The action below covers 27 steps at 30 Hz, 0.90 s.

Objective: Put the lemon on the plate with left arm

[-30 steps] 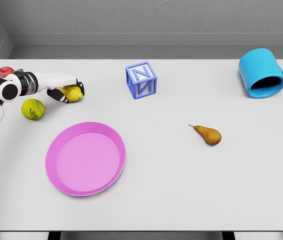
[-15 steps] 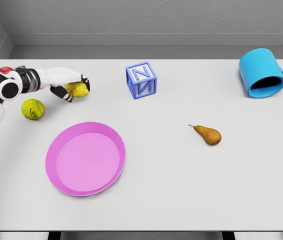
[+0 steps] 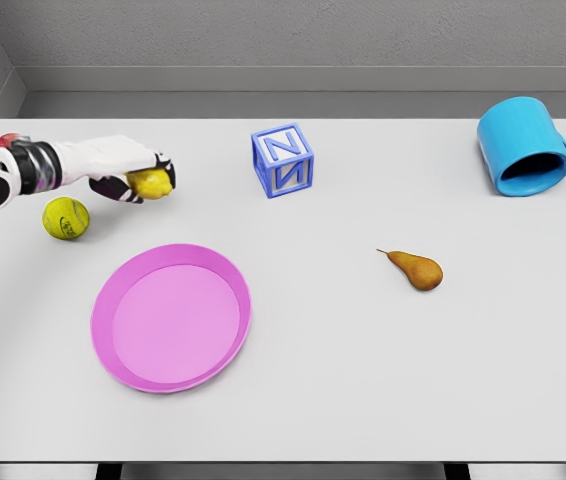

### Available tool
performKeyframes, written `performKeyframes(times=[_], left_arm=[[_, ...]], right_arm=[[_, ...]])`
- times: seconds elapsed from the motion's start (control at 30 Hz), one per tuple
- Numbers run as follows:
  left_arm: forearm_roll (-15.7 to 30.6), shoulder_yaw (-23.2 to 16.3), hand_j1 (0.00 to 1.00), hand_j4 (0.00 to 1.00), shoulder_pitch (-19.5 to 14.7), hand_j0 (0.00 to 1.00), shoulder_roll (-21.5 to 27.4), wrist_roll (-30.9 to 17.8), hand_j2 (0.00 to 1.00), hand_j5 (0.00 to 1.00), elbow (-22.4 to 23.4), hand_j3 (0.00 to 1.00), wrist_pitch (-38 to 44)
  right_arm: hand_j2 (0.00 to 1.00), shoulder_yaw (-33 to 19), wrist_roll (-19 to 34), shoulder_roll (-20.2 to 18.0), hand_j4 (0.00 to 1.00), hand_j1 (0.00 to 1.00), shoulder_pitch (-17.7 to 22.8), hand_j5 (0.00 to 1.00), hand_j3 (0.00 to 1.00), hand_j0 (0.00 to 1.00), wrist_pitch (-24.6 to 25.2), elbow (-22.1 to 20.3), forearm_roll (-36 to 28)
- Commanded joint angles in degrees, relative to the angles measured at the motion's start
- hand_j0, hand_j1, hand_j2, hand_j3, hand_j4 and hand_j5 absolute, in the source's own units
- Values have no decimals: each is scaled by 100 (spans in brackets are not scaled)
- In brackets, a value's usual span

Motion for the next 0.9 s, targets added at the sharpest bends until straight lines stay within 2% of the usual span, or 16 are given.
performKeyframes(times=[0.0, 0.1, 0.17, 0.27, 0.37, 0.47, 0.57, 0.67, 0.87], left_arm=[[260, 9, 54, 54, 18, 54, 326, 0, 54, 54, -375, 54, 7], [348, 9, 54, 54, 97, 54, 343, 0, 54, 54, -586, 54, -107], [497, 9, 54, 54, 264, 54, 659, 0, 54, 54, -884, 54, -133], [620, 18, 54, 54, 361, 54, 826, 0, 54, 54, -1245, 54, -186], [814, 79, 54, 54, 607, 54, 1081, 0, 54, 54, -1754, 54, -195], [910, 404, 54, 54, 1055, 54, 1310, 0, 54, 54, -2238, 54, -195], [1042, 466, 54, 54, 1301, 54, 1503, 0, 54, 54, -2677, 54, -195], [1069, 651, 54, 54, 1714, 54, 1670, 0, 54, 54, -3152, 54, -213], [1069, 712, 53, 53, 1978, 53, 1670, 0, 53, 53, -3609, 53, -195]], right_arm=[[100, -1, 1, 0, 100, 100, 0, 100, 100, 100, 3, 0, -1], [100, -1, 1, 0, 100, 100, 0, 100, 100, 100, -6, 0, -1], [100, -1, 1, 0, 100, 100, 0, 100, 100, 100, 3, 0, -1], [100, -1, 1, 0, 100, 100, 0, 100, 100, 100, -6, 0, -1], [100, -1, 1, 0, 100, 100, 0, 100, 100, 100, 3, 0, -1], [100, -1, 1, 0, 100, 100, 0, 100, 100, 100, 3, 0, -1], [100, -1, 1, 0, 100, 100, 0, 100, 100, 100, -6, 0, -1], [100, -1, 1, 0, 100, 100, 0, 100, 100, 100, 3, 0, -1], [100, -1, 1, 0, 100, 100, 0, 100, 100, 100, -6, 0, -1]])
